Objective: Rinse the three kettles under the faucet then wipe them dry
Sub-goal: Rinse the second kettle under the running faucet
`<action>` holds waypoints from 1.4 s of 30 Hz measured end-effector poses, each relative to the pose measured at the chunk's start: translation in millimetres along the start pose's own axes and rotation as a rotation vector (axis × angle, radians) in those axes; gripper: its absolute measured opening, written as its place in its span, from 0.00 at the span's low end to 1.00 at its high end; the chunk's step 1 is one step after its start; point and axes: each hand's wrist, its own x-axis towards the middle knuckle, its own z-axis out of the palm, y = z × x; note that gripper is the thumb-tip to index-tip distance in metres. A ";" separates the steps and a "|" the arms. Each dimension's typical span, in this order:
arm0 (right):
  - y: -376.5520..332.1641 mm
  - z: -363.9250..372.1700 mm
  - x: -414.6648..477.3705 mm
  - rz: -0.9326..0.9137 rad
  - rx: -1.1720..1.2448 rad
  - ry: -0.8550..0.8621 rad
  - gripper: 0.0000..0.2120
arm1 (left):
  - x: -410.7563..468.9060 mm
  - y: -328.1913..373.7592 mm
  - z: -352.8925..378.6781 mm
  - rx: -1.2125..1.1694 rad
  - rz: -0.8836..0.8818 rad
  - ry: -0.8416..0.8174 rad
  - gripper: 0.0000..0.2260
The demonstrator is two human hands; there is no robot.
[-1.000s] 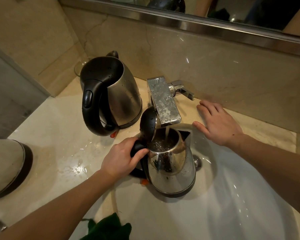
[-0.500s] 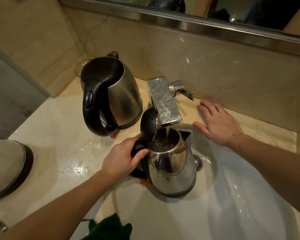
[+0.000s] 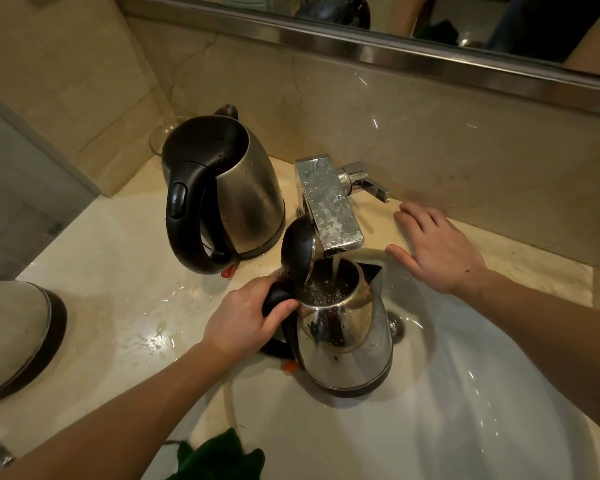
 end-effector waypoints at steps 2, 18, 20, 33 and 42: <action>-0.2 0.4 -0.1 0.000 0.000 0.000 0.35 | -0.3 0.5 -0.3 0.000 0.002 0.003 0.31; -0.4 -0.2 -0.1 0.002 -0.010 0.003 0.34 | 0.1 1.2 -1.0 -0.002 0.001 -0.004 0.31; -0.5 0.3 -0.1 0.002 -0.010 0.000 0.34 | 0.0 0.8 -0.9 -0.003 -0.003 -0.006 0.31; 0.7 0.7 0.2 -0.007 0.005 0.004 0.33 | 0.5 -0.5 -0.5 -0.003 -0.005 -0.005 0.30; 1.3 2.1 0.6 0.000 0.016 -0.010 0.34 | 0.3 -0.1 -0.3 -0.005 -0.015 -0.008 0.31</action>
